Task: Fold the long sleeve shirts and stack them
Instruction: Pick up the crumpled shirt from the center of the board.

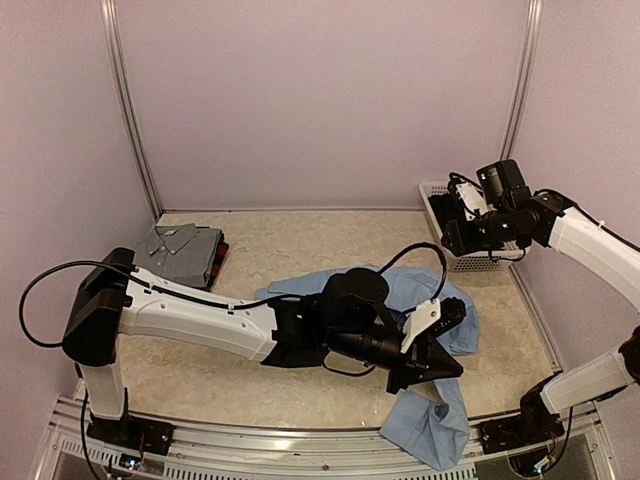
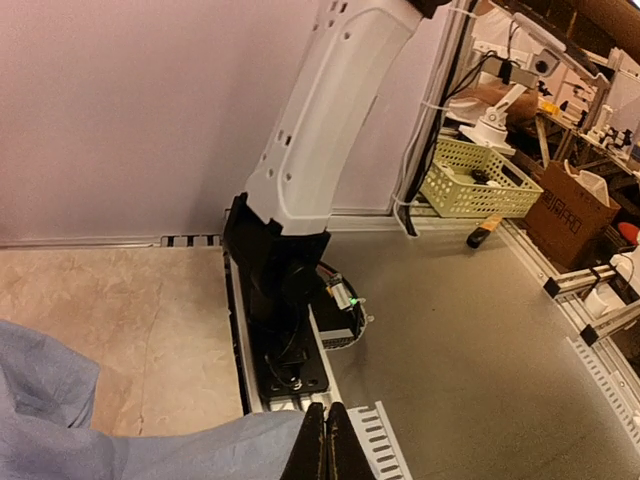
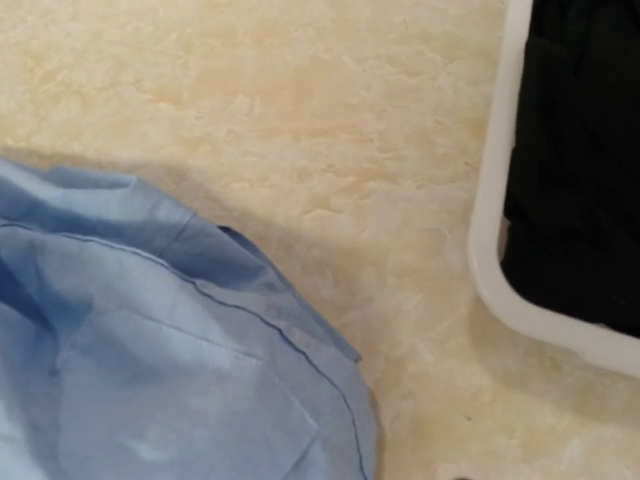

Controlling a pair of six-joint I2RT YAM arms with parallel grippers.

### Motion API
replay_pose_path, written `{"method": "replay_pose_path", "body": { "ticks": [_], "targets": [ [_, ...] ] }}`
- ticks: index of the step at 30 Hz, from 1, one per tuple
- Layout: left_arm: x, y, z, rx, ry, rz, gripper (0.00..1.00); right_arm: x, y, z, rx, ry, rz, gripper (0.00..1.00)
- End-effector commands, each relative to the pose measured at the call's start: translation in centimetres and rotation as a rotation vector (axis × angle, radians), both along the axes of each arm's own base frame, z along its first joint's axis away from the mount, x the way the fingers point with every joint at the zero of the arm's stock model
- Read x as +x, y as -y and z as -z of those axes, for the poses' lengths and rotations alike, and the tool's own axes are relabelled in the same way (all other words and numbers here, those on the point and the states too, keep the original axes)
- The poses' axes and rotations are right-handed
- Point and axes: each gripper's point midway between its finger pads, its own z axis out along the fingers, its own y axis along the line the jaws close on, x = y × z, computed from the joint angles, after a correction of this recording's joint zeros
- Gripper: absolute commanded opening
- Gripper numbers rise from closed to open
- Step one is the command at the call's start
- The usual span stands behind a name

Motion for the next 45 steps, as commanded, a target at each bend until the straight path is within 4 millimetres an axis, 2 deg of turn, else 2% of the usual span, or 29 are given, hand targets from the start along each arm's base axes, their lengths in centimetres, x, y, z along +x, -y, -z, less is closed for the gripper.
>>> {"method": "replay_pose_path", "body": {
  "ticks": [1,4,7,9,10,11,13,14,16,19,22,24,28,32,35,37,39,42,45],
  "targets": [
    [3.8,1.5,3.7,0.08,0.025,-0.149,0.0,-0.3,0.4,0.8,0.039,-0.006,0.019,0.53],
    [5.6,1.4,5.4,0.111,0.001,-0.206,0.05,-1.0,0.0,1.6,0.061,-0.03,0.001,0.54],
    [7.1,-0.5,6.0,0.103,-0.017,-0.243,0.23,-2.5,-1.1,2.1,0.123,-0.06,-0.069,0.56],
    [8.4,-2.5,5.8,0.093,-0.004,-0.292,0.42,-4.0,-2.1,1.5,0.178,-0.053,-0.123,0.64],
    [9.1,-3.7,4.8,0.082,0.009,-0.324,0.46,-4.9,-2.8,1.0,0.198,-0.04,-0.153,0.66],
    [9.9,-4.9,5.3,0.098,0.016,-0.358,0.52,-6.0,-3.7,0.4,0.213,-0.025,-0.186,0.68],
    [11.8,-7.3,5.5,0.124,0.033,-0.443,0.6,-7.8,-4.9,-0.6,0.23,-0.005,-0.226,0.7],
    [12.7,-8.6,5.1,0.131,0.044,-0.488,0.64,-8.7,-5.6,-0.8,0.232,-0.005,-0.247,0.71],
    [15.0,-10.8,5.7,0.174,0.064,-0.59,0.69,-10.0,-6.4,-0.8,0.219,-0.004,-0.26,0.72],
    [18.0,-14.1,6.6,0.239,0.088,-0.737,0.75,-11.4,-7.7,1.0,0.199,-0.043,-0.281,0.7],
    [20.8,-16.9,7.4,0.3,0.109,-0.874,0.77,-12.6,-8.9,3.7,0.144,-0.111,-0.297,0.69],
    [21.9,-18.3,7.6,0.331,0.116,-0.933,0.77,-13.6,-9.5,5.3,0.087,-0.156,-0.288,0.71],
    [22.9,-19.7,8.1,0.372,0.148,-0.983,0.79,-16.0,-10.8,8.2,-0.028,-0.237,-0.291,0.78],
    [24.3,-21.0,9.4,0.437,0.177,-1.04,0.82,-16.3,-9.6,11.1,-0.188,-0.285,-0.211,0.8],
    [24.9,-22.0,10.3,0.482,0.197,-1.066,0.83,-15.8,-8.0,12.4,-0.314,-0.293,-0.137,0.78],
    [25.1,-22.4,10.5,0.49,0.199,-1.072,0.84,-15.4,-7.2,12.8,-0.386,-0.29,-0.103,0.75],
    [25.1,-22.8,10.4,0.491,0.202,-1.072,0.84,-14.9,-6.9,13.0,-0.438,-0.28,-0.088,0.66],
    [25.3,-23.6,10.6,0.504,0.234,-1.068,0.85,-14.2,-6.5,12.8,-0.509,-0.265,-0.066,0.43],
    [25.6,-24.4,10.5,0.5,0.245,-1.056,0.86,-13.4,-6.7,11.4,-0.521,-0.227,-0.067,0.13]
  ]
}}
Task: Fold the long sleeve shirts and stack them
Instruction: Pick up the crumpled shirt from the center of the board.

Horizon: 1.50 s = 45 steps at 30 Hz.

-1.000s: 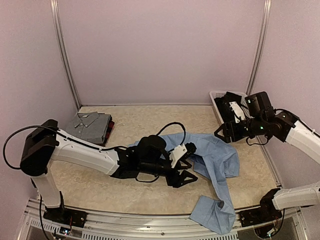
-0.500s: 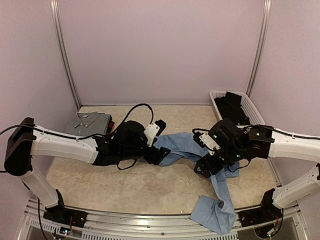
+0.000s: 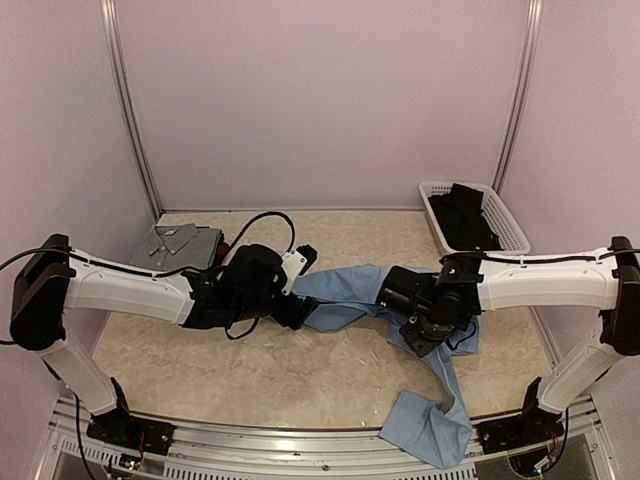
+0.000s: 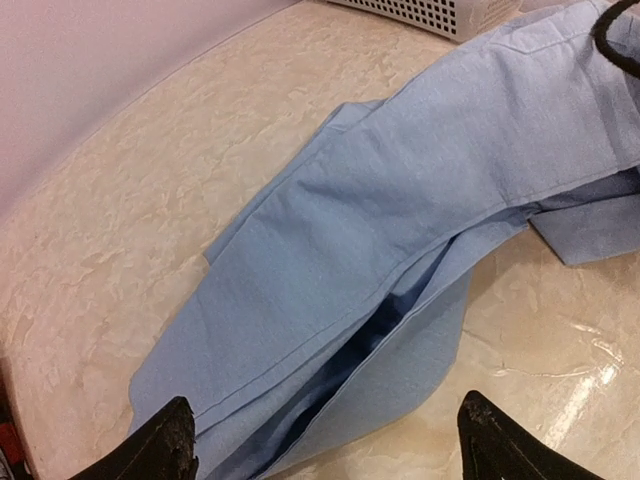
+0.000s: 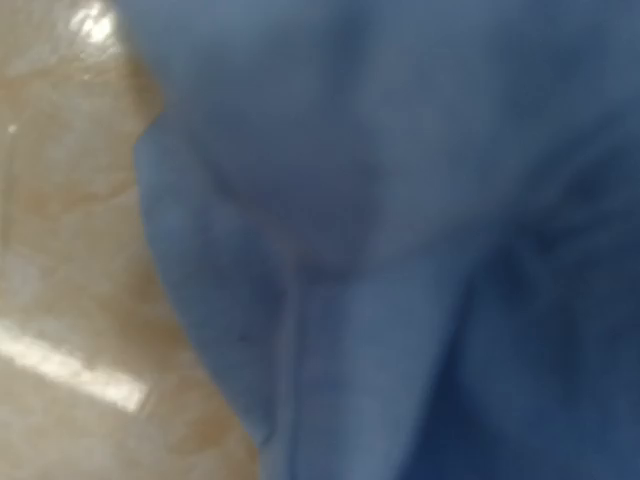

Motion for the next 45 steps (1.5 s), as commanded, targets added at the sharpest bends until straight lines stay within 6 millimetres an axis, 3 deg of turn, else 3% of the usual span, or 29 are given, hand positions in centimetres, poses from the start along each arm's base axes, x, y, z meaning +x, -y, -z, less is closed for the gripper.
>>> {"method": "replay_pose_path", "body": {
  "ticks": [1,5,9,17,24,30,35,41,45],
  "targets": [
    [0.5,-1.9,-0.2,0.034,0.027,0.014,0.86,1.6,0.3,-3.3,-0.039,0.106,0.004,0.02],
    [1.0,-2.9,-1.5,0.023,0.057,0.042,0.86,2.2,-1.0,-7.8,0.076,0.171,-0.064,0.0],
    [1.2,-3.4,-2.9,0.047,0.109,0.092,0.86,2.5,-0.9,-12.8,0.196,0.24,-0.097,0.0],
    [-0.7,-2.1,-3.0,0.095,0.18,0.345,0.87,1.9,-0.4,-18.2,0.384,0.295,-0.163,0.0],
    [-1.8,0.8,-2.9,0.072,0.14,0.48,0.88,2.5,0.3,-18.4,0.367,0.31,-0.141,0.0],
    [-3.5,3.3,-0.7,0.124,0.113,0.54,0.88,3.3,0.2,-18.4,0.378,0.315,-0.131,0.0],
    [-2.7,4.8,0.0,0.13,0.138,0.486,0.87,3.5,0.2,-18.0,0.385,0.307,-0.13,0.0],
    [0.2,5.5,-0.3,0.149,0.192,0.364,0.8,3.5,0.3,-17.5,0.385,0.29,-0.127,0.0],
    [0.9,6.0,-0.6,0.111,0.189,0.351,0.8,3.5,0.4,-17.2,0.386,0.284,-0.122,0.0]
  ]
}}
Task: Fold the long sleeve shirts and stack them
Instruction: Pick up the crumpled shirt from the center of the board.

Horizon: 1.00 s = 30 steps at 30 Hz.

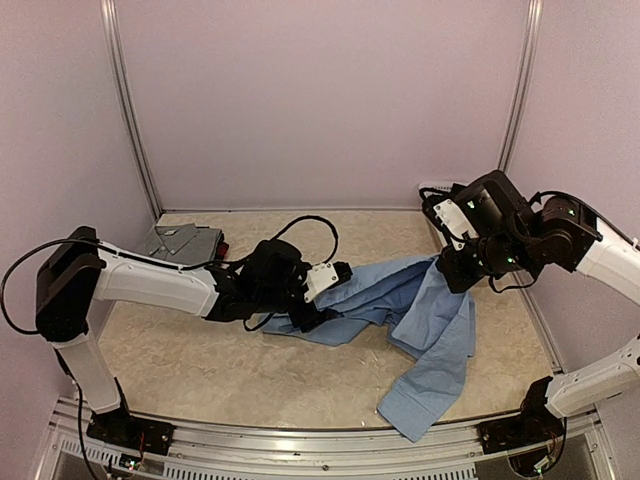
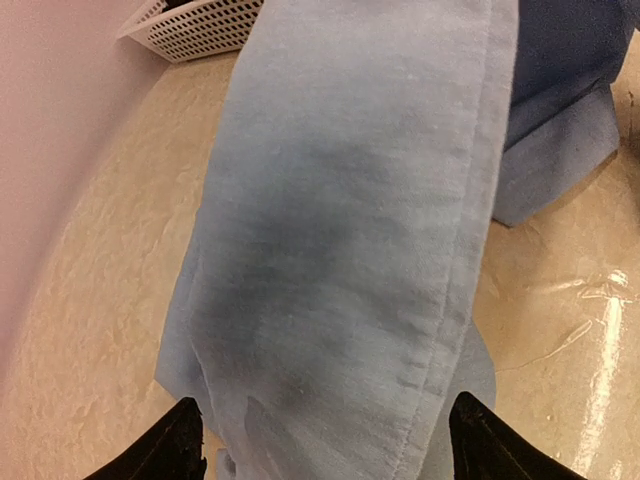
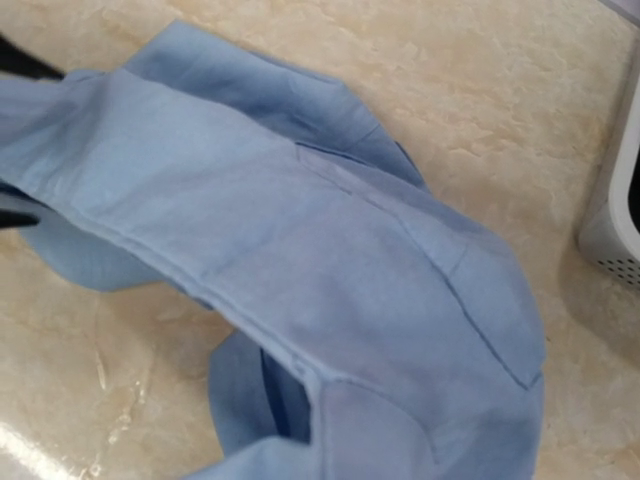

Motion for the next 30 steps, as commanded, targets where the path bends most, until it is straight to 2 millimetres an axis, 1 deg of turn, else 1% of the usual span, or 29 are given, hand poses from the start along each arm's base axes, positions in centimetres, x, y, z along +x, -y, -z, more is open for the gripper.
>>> {"method": "replay_pose_path", "body": {
  "ticks": [1,3,6,8,12,16,19,23,26,28,30],
  "targets": [
    [1.8,1.1,-2.2,-0.091,0.037,-0.044,0.8,0.4,-0.1,-0.1,0.019,0.007,0.002,0.0],
    [1.9,1.3,-2.5,-0.113,0.033,-0.044,0.79,0.4,-0.1,0.0,0.018,0.007,0.002,0.0],
    [2.4,1.2,-2.4,-0.133,0.011,-0.056,0.71,0.4,0.1,-0.2,0.019,0.01,0.005,0.0],
    [2.9,0.8,-2.3,-0.135,0.0,-0.075,0.64,0.4,0.2,-0.2,0.019,0.01,0.006,0.0],
    [3.1,0.0,-1.2,-0.102,-0.017,-0.085,0.53,0.4,0.6,-0.2,0.018,0.013,0.012,0.0],
    [3.6,-1.4,-0.4,-0.085,-0.043,-0.119,0.45,0.4,0.8,-0.4,0.019,0.016,0.018,0.0],
    [3.5,-2.2,-0.9,-0.118,-0.06,-0.105,0.38,0.5,0.8,-0.2,0.017,0.012,0.016,0.0],
    [3.6,-2.8,-0.9,-0.12,-0.077,-0.099,0.27,0.6,0.8,-0.2,0.014,0.014,0.019,0.0],
    [3.7,-3.2,-0.5,-0.117,-0.101,-0.094,0.15,0.8,0.9,-0.3,0.015,0.015,0.024,0.0],
    [3.6,-3.4,-0.3,-0.114,-0.112,-0.089,0.07,0.8,0.6,-0.3,0.022,0.012,0.016,0.0],
    [3.4,-3.6,-0.6,-0.118,-0.119,-0.084,0.0,0.8,0.1,0.2,0.031,-0.002,0.004,0.0]
  ]
}}
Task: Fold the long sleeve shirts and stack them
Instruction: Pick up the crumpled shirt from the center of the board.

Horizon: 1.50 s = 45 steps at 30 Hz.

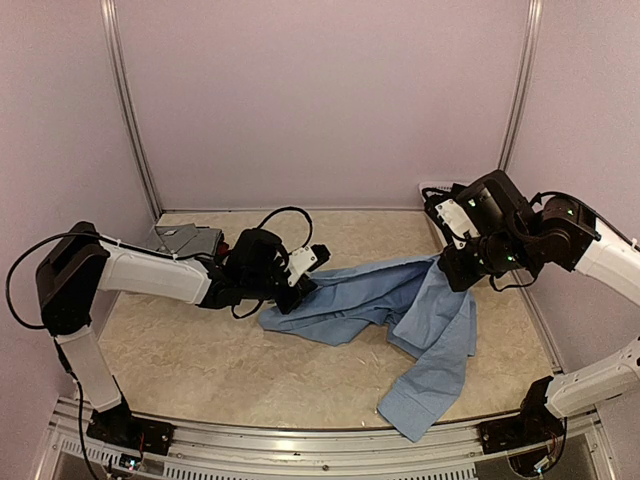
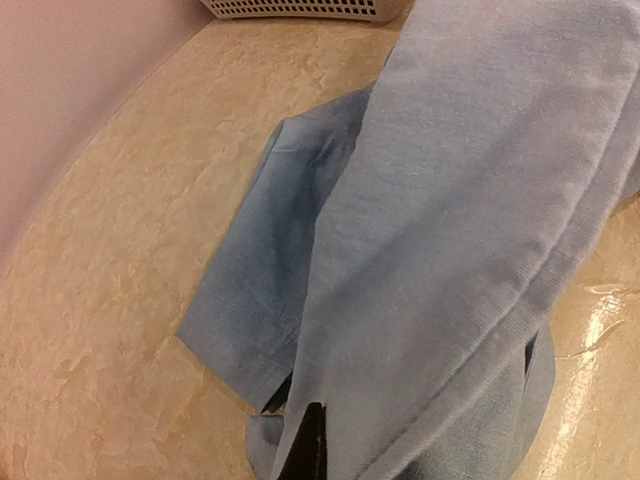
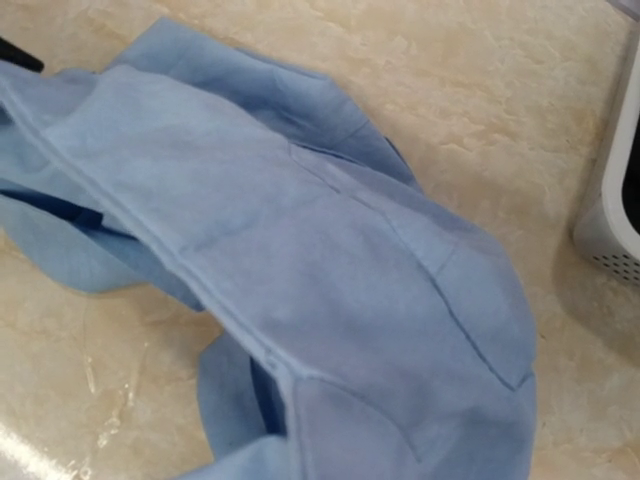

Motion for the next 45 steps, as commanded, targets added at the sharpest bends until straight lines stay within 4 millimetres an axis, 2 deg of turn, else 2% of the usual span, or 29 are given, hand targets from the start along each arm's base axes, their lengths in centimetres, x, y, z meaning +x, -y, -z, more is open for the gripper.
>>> {"method": "replay_pose_path", "body": {
  "ticks": [1,3,6,11,14,17,19,21,27,31,35,40,45],
  "targets": [
    [-0.8,-0.5,-1.5,-0.033,-0.016,0.027,0.0,0.3,-0.8,0.1,0.041,-0.003,-0.015,0.0],
    [-0.8,-0.9,-2.5,-0.057,-0.012,0.011,0.0,0.2,-1.8,1.2,0.061,-0.035,-0.041,0.0],
    [-0.2,-1.5,-4.3,-0.095,-0.008,-0.044,0.0,-0.8,-4.7,3.3,0.134,-0.112,-0.12,0.0],
    [2.6,-3.6,-6.0,-0.105,0.003,-0.233,0.0,-2.8,-9.1,6.0,0.201,-0.183,-0.22,0.14],
    [3.8,-4.5,-6.3,-0.108,0.005,-0.296,0.0,-4.3,-11.9,7.4,0.233,-0.229,-0.309,0.3],
    [4.5,-5.3,-6.5,-0.121,0.013,-0.331,0.0,-5.3,-13.3,8.4,0.259,-0.262,-0.359,0.61],
    [4.7,-5.6,-6.7,-0.13,0.012,-0.338,0.0,-5.5,-13.3,8.6,0.264,-0.264,-0.362,0.72],
    [4.8,-5.9,-6.8,-0.133,0.012,-0.34,0.0,-5.2,-12.7,7.9,0.263,-0.235,-0.341,0.76],
    [4.9,-6.8,-6.6,-0.13,0.0,-0.351,0.0,-3.4,-9.3,4.8,0.241,-0.091,-0.243,0.78],
    [4.5,-7.0,-6.7,-0.153,-0.025,-0.343,0.0,-1.7,-6.8,4.5,0.188,-0.02,-0.165,0.79],
    [4.1,-6.6,-7.0,-0.179,-0.062,-0.333,0.0,-0.7,-5.8,5.7,0.132,0.014,-0.136,0.79],
    [3.8,-5.9,-7.8,-0.209,-0.119,-0.323,0.0,-0.6,-6.2,8.3,0.089,-0.019,-0.152,0.8],
    [3.6,-6.0,-8.6,-0.205,-0.137,-0.325,0.0,0.0,-4.8,10.4,-0.013,-0.01,-0.115,0.82]
  ]
}}
